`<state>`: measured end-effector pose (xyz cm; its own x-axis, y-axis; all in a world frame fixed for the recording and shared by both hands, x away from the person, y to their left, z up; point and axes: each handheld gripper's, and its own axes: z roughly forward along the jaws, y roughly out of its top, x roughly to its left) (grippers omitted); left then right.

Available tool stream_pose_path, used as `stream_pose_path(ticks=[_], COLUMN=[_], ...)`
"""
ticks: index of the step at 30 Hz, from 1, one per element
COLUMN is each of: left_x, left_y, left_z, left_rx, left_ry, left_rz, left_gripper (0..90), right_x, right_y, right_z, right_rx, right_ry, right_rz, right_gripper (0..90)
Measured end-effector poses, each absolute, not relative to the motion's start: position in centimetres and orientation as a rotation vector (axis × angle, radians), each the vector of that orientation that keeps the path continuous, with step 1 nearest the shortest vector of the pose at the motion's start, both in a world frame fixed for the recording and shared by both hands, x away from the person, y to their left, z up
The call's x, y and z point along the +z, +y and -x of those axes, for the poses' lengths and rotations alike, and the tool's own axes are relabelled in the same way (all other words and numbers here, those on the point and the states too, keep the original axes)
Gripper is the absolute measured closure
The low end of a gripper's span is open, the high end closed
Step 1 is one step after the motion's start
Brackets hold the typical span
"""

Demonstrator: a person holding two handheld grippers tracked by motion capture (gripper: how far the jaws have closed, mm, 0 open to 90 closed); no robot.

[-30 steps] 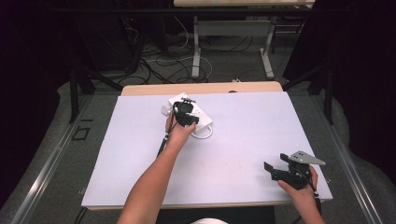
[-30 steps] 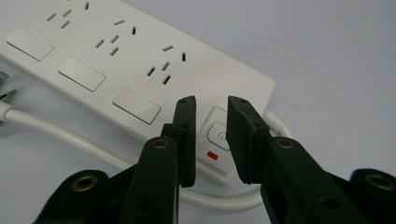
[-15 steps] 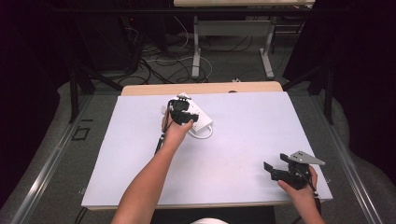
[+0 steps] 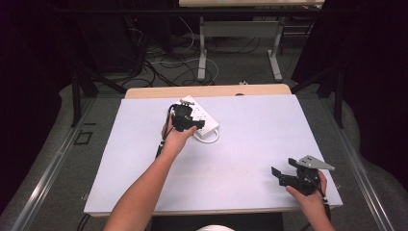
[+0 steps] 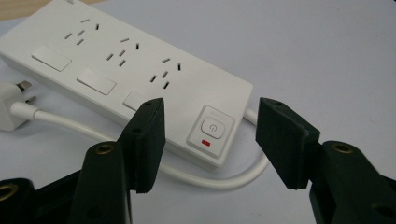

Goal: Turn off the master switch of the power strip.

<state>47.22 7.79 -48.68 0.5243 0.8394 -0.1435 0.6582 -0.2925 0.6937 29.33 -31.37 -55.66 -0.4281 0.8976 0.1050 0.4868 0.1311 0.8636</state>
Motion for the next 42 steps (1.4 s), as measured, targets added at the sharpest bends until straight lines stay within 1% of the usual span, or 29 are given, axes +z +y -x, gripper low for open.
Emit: stream_pose_path(ticks=[6,12,14,17,20,23,26,28,32,36,42], left_x=[-48.1,-47.6,-47.4,-47.2,-47.0,-46.8,-46.6,-46.5,-46.4,-46.4,-46.4], left_y=[8.3,8.5,8.7,9.0,9.2,9.5,9.8,10.0,10.7,11.6,13.1], left_z=[-46.4,-45.4,-45.1,-44.6,-44.0,-43.3,-42.8,-42.3,-41.5,-40.8,-39.6], left_rx=[0.348,0.372,0.367,0.305,0.296,0.295,0.293,0.295,0.292,0.280,0.293], left_ry=[1.160,1.083,1.082,1.093,1.073,1.078,1.072,1.061,1.078,1.096,1.088], left_rz=[-2.049,-2.046,-2.031,-2.025,-2.020,-1.987,-1.971,-1.956,-1.930,-1.887,-1.852], left_gripper=[35.4,32.0,30.3,28.1,25.7,16.8,14.2,9.0,3.0,0.4,0.4], right_x=[-55.7,-55.7,-55.7,-55.7,-55.7,-55.7,-55.7,-55.7,-55.6,-55.6,-55.6], right_y=[-31.4,-31.3,-31.4,-31.4,-31.4,-31.4,-31.4,-31.3,-31.4,-31.4,-31.3], right_z=[-29.4,-29.4,-29.4,-29.4,-29.4,-29.4,-29.4,-29.4,-29.4,-29.4,-29.4], right_rx=[1.242,1.249,1.248,1.248,1.248,1.245,1.245,1.244,1.234,1.233,1.248], right_ry=[1.966,1.965,1.964,1.964,1.964,1.966,1.967,1.968,1.974,1.973,1.967], right_rz=[-1.322,-1.317,-1.315,-1.315,-1.315,-1.309,-1.309,-1.308,-1.316,-1.313,-1.315], right_gripper=[19.0,19.0,19.0,19.1,19.1,19.0,19.0,19.0,19.0,19.0,19.0])
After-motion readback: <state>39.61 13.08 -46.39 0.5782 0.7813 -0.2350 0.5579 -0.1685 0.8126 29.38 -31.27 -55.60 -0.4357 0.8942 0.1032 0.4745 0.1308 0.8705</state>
